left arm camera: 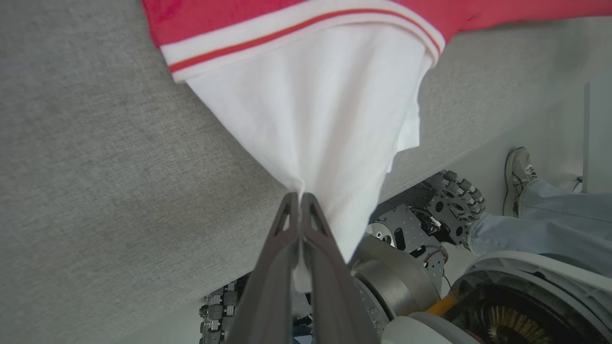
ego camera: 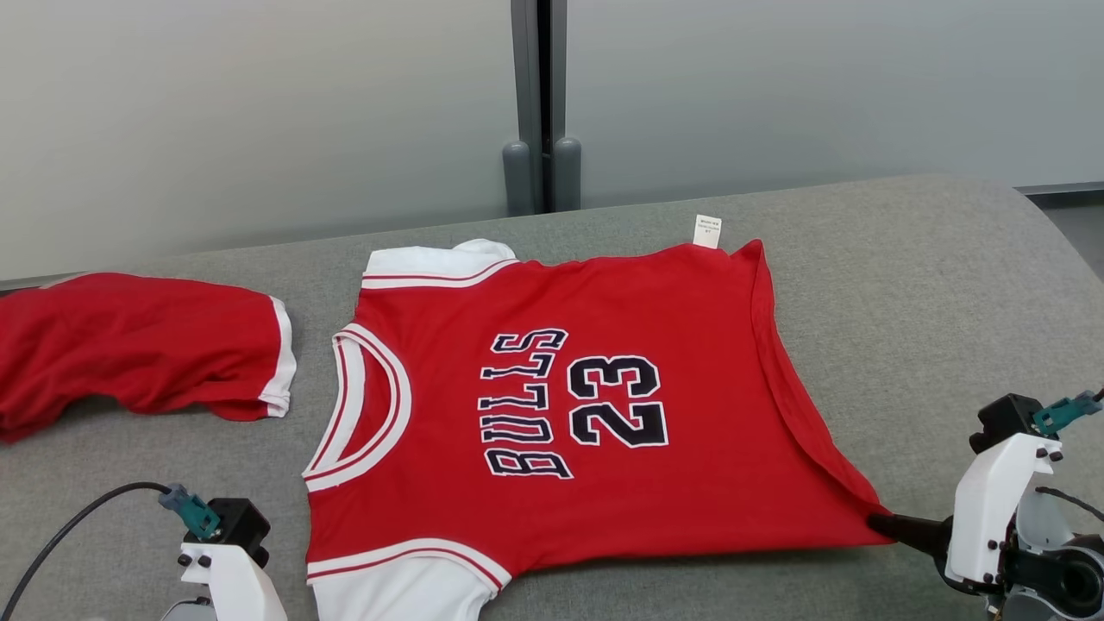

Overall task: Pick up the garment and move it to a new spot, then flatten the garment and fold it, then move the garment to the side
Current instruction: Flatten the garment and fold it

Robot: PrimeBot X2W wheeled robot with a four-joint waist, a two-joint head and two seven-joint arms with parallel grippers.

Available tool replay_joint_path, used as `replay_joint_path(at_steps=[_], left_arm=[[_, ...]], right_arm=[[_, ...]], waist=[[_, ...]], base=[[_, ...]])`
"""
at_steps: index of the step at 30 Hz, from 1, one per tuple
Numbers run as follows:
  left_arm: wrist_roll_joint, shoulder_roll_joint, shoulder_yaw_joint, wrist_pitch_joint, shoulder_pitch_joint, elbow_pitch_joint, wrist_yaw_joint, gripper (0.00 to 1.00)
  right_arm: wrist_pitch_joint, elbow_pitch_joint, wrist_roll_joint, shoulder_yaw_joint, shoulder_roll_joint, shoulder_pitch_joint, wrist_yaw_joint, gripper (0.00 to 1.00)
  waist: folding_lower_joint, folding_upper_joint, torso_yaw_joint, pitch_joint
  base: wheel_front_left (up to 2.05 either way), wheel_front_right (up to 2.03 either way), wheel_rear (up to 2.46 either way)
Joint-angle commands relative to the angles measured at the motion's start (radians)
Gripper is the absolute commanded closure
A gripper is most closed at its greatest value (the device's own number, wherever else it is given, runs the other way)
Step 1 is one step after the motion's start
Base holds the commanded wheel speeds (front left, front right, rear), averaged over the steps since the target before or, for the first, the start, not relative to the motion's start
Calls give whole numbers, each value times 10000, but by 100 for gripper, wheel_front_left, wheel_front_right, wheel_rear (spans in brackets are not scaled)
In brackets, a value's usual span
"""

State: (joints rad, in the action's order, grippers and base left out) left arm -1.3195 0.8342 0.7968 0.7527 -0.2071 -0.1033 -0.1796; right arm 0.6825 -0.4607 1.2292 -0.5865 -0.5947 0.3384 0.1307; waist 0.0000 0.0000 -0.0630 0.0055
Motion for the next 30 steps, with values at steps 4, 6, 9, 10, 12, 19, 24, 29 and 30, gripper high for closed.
replay_joint_path(at_steps=[4,6,9,10,12,19,24,29,30], left_arm=[[-152,67,21,87,179,-37,-110,100],[-216,111,-41,137,99,-73,-124,100],[-222,152,-205,331,-330,-100,-122,100],[-222,152,-205,331,-330,-100,-122,100],[-224,130,-298,496,-662,-25,-116,100],[-22,-158,-496,1295,-2363,669,-53,100],[163,-400,-545,1715,-3421,1384,97,100],[419,-760,-603,1826,-4361,2202,245,100],[473,-855,-605,1804,-4521,2352,299,100]], right_arm=[[293,246,-310,477,63,-374,0,100],[362,344,-424,752,129,-433,0,100],[543,447,-607,1161,265,-334,0,100],[543,447,-607,1161,265,-334,0,100],[725,478,-746,1412,373,-184,0,100],[1523,417,-1281,2167,973,464,0,100],[2012,167,-1713,2763,1453,1120,0,100],[2300,-157,-2123,3408,1878,1800,0,100],[2349,-228,-2206,3490,1949,1929,0,100]], waist=[[0,0,-21,-33],[0,0,-14,-9],[0,0,11,132],[0,0,11,132],[0,0,18,220],[0,0,-69,714],[0,0,-148,1113],[0,0,-189,1649],[0,0,-192,1752]], base=[[0,0,0],[0,0,0],[0,0,0],[0,0,0],[0,0,0],[0,0,0],[0,0,0],[0,0,0],[0,0,0]])
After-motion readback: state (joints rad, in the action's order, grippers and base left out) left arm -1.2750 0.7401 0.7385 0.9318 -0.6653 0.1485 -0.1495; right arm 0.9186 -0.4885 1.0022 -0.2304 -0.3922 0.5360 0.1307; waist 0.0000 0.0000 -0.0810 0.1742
